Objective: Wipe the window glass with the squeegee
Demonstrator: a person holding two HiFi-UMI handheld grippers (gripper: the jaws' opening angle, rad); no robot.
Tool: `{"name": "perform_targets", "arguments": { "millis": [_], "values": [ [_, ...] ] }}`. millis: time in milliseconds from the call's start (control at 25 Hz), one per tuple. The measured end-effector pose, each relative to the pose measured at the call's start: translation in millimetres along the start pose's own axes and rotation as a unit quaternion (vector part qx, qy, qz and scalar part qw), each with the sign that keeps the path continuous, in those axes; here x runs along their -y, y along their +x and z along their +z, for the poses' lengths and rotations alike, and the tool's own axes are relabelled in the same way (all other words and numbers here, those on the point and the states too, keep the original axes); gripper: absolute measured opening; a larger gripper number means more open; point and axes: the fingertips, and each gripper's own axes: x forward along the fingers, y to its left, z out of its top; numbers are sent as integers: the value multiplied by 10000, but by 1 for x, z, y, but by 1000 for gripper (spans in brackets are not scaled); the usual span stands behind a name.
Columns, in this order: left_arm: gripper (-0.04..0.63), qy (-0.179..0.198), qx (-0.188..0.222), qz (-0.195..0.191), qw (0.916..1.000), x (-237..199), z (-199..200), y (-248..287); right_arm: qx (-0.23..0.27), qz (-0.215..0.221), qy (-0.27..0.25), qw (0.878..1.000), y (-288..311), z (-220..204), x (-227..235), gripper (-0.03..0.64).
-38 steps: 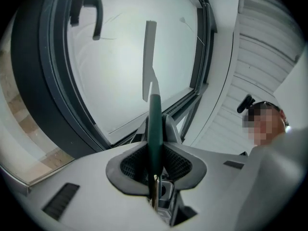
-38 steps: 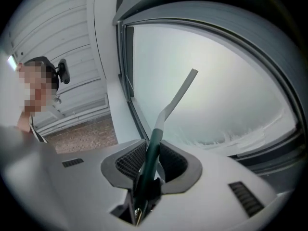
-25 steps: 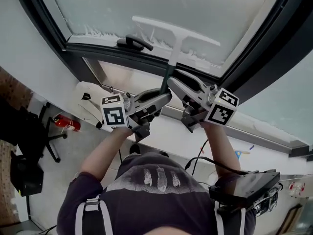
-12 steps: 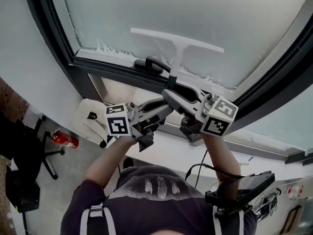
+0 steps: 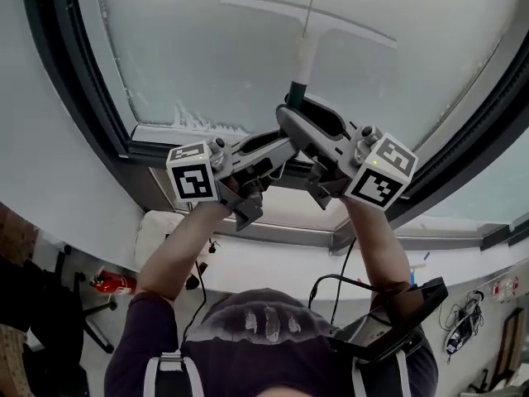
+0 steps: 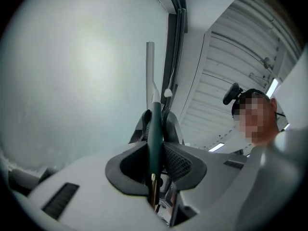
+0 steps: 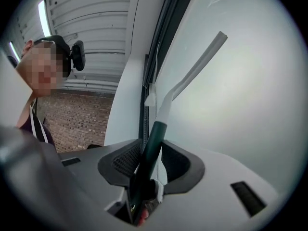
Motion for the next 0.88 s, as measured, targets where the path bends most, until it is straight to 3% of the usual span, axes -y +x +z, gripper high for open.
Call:
{"name": "perform_targets", "arguments": {
  "millis": [200,320,680,880],
  "values": [
    [97,160,202,-150,9996,-1,57,32,125,30,-260,9996,25,55,20,130],
    [97,51,397,-243,9989,-2,83,49,122,116,-237,9996,36,81,32,130],
    [97,219,526,-408,9975,8,87,52,180,238,-283,9992,39,86,28,130],
    [97,223,587,-404,9972,11,88,53,252,263,-52,9993,40,88,25,124]
  ]
}}
